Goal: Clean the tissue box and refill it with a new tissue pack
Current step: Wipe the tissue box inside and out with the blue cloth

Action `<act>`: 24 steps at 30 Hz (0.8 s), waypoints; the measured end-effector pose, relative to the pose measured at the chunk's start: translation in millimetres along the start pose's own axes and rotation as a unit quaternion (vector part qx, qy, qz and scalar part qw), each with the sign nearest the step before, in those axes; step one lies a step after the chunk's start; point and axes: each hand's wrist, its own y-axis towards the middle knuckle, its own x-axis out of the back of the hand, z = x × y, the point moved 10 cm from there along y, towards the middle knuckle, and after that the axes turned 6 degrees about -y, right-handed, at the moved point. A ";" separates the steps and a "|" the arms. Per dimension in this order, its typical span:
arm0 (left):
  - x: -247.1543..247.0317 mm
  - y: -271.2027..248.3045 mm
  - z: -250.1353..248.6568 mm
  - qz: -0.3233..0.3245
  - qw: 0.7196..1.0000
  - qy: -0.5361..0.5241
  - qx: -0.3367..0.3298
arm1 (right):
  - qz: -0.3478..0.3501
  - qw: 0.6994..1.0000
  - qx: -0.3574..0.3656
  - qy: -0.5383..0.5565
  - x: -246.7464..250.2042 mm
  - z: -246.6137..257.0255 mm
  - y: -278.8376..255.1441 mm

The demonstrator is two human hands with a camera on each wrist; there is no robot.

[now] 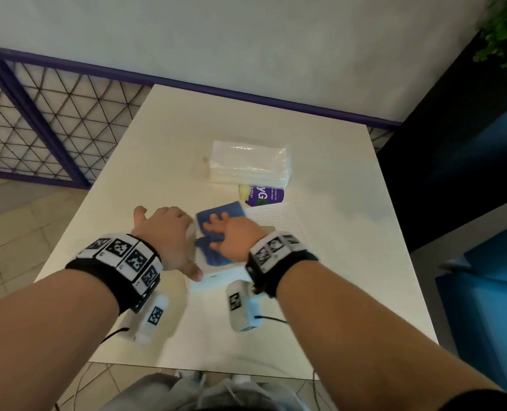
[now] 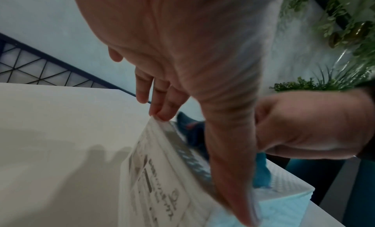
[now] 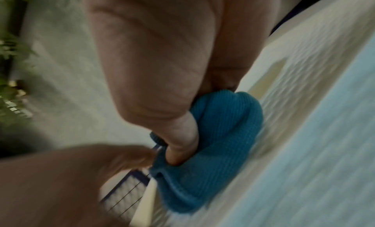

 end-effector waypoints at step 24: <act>-0.2 -0.7 4.4 -0.005 0.999 0.052 0.001 | 0.004 0.998 -0.046 0.035 -23.5 -10.9 -8.3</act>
